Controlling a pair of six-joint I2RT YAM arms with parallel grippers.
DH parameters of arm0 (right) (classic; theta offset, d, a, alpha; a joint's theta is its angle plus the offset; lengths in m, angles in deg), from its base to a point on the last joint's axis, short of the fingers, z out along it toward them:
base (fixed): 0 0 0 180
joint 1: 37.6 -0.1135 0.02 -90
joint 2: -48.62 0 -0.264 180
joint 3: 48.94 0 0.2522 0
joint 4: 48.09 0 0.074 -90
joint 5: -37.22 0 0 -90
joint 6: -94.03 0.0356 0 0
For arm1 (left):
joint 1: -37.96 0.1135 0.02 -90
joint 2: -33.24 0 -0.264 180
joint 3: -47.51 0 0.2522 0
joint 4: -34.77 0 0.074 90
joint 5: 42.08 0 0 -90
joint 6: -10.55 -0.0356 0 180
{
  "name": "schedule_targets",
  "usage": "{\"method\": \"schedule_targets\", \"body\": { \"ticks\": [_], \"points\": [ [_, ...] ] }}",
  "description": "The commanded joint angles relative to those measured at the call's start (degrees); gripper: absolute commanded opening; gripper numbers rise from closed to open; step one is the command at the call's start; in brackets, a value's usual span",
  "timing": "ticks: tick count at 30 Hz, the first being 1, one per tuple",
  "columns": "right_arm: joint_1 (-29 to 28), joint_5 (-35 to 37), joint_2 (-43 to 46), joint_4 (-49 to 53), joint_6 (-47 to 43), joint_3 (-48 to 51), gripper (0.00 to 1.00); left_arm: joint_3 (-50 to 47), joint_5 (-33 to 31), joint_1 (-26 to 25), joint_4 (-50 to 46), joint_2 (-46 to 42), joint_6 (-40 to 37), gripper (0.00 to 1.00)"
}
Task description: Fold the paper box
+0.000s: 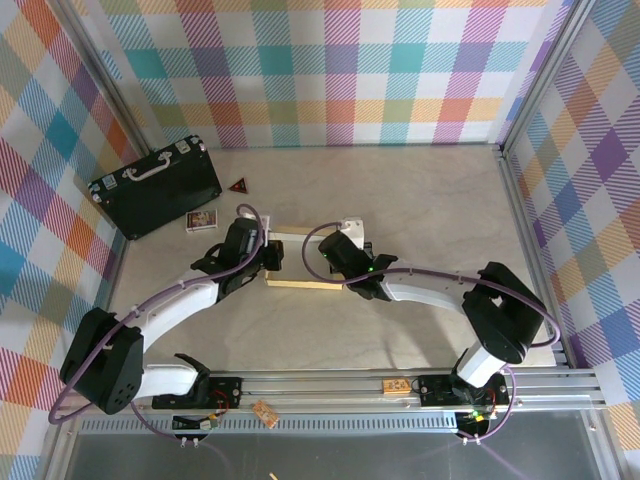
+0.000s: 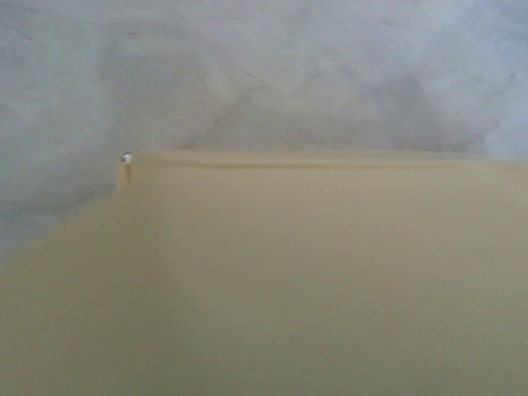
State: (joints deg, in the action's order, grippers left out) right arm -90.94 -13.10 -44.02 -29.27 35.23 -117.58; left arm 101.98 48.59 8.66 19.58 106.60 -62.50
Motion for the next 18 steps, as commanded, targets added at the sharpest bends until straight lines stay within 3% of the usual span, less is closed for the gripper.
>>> {"method": "schedule_targets", "body": {
  "ticks": [1,12,16,18],
  "points": [
    [-0.8,-3.1,-2.1,4.3,0.2,-0.7,0.0,1.2,1.5,-1.1,0.7,0.5,1.1,0.07],
    [-0.8,-1.6,-1.3,1.2,2.1,5.6,0.0,-7.5,2.2,-1.2,4.1,-6.3,1.7,0.08],
    [-0.9,-1.4,-2.0,0.7,2.8,6.8,0.0,-8.2,6.9,-1.2,1.0,-12.3,1.8,0.17],
    [-1.0,-1.2,-2.2,0.3,2.6,7.1,0.0,-6.9,9.9,-1.2,-4.0,-16.0,1.3,0.29]
  ]
}}
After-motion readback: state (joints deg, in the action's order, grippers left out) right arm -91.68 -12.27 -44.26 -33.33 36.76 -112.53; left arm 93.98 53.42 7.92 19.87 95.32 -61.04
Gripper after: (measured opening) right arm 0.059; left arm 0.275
